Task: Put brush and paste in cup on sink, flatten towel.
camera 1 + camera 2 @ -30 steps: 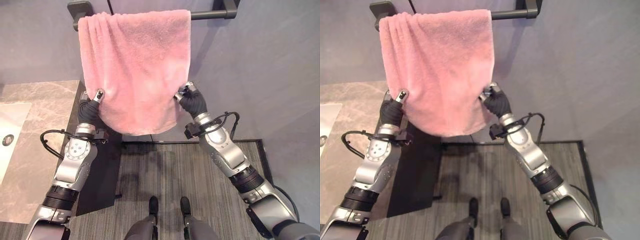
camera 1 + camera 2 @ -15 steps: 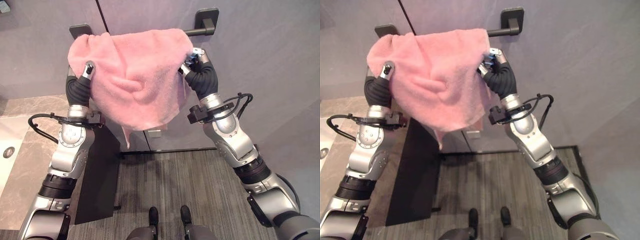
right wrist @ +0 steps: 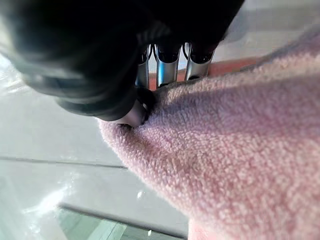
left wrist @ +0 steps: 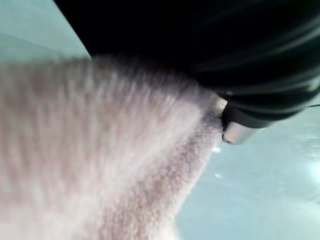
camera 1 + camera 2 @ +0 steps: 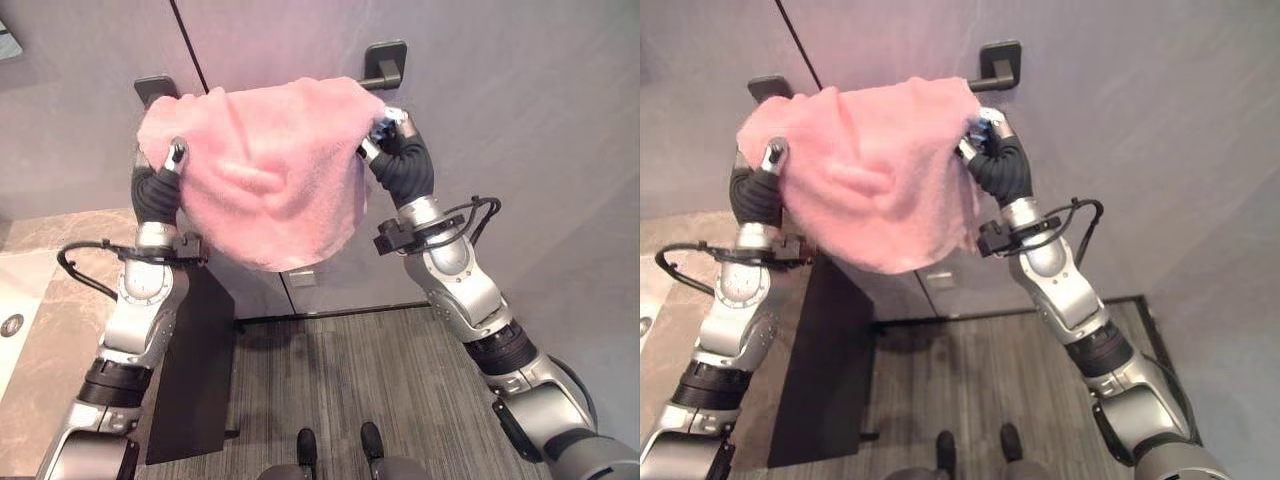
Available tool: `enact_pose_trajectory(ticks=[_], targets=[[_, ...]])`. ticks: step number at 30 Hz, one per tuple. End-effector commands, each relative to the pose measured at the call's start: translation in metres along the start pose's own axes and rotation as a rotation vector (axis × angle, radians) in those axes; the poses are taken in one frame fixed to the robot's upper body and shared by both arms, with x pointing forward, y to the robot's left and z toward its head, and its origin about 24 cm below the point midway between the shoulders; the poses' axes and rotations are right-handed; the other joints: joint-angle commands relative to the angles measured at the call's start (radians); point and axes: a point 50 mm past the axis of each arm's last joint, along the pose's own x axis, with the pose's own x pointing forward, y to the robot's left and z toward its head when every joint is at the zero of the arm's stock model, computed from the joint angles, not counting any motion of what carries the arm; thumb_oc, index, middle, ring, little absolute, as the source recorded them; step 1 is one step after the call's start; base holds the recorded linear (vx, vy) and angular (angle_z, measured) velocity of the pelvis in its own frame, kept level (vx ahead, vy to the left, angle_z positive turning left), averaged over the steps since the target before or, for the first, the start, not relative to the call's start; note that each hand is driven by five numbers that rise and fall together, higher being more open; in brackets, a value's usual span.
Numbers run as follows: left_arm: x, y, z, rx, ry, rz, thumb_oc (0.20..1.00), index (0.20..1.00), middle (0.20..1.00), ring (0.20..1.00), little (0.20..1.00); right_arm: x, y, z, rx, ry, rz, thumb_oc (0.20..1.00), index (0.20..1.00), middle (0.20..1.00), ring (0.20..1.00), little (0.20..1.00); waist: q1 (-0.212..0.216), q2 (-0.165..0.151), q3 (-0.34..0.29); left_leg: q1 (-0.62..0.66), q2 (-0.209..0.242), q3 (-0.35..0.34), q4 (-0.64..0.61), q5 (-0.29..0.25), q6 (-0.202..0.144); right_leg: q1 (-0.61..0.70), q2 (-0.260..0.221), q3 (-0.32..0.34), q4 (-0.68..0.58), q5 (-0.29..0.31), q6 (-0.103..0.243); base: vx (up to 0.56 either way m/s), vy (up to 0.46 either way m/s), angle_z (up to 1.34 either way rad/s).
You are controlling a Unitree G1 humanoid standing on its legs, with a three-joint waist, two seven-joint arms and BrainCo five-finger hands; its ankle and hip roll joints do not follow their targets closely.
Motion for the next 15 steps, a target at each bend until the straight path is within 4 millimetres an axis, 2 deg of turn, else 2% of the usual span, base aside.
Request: enact_pose_trajectory(ticks=[1, 4, 15], targets=[[0.001, 0.010, 0.004, 0.047, -0.028, 0.005, 0.200, 0.200, 0.200, 0.200, 0.200, 0.002, 0.006, 0.006, 0.097, -0.058, -0.002, 0.200, 0.200, 0.200, 0.200, 0.200, 0.010, -0.054, -0.096, 0.034, 0.000, 0.001, 0.004, -0.068, -0.014, 0.021, -0.096, 0.028, -0.002, -0.058, 0.084, 0.00, 0.000, 0.00], [-0.014, 0.014, -0.013, 0.033, 0.054, 0.028, 0.200, 0.200, 0.200, 0.200, 0.200, -0.007, 0.003, -0.007, 0.104, 0.009, -0.017, 0.200, 0.200, 0.200, 0.200, 0.200, 0.015, -0.054, -0.093, 0.034, -0.001, -0.001, 0.004, -0.067, -0.013, 0.023, -0.096, 0.022, -0.002, -0.061, 0.082, 0.00, 0.000, 0.00], [-0.042, 0.030, -0.043, 0.050, 0.216, 0.105, 0.200, 0.200, 0.200, 0.200, 0.200, -0.023, 0.000, -0.043, 0.127, 0.187, -0.049, 0.200, 0.200, 0.200, 0.200, 0.200, 0.029, -0.058, -0.086, 0.032, -0.001, -0.011, 0.004, -0.067, -0.012, 0.027, -0.097, 0.011, -0.002, -0.066, 0.079, 0.00, 0.000, 0.00]])
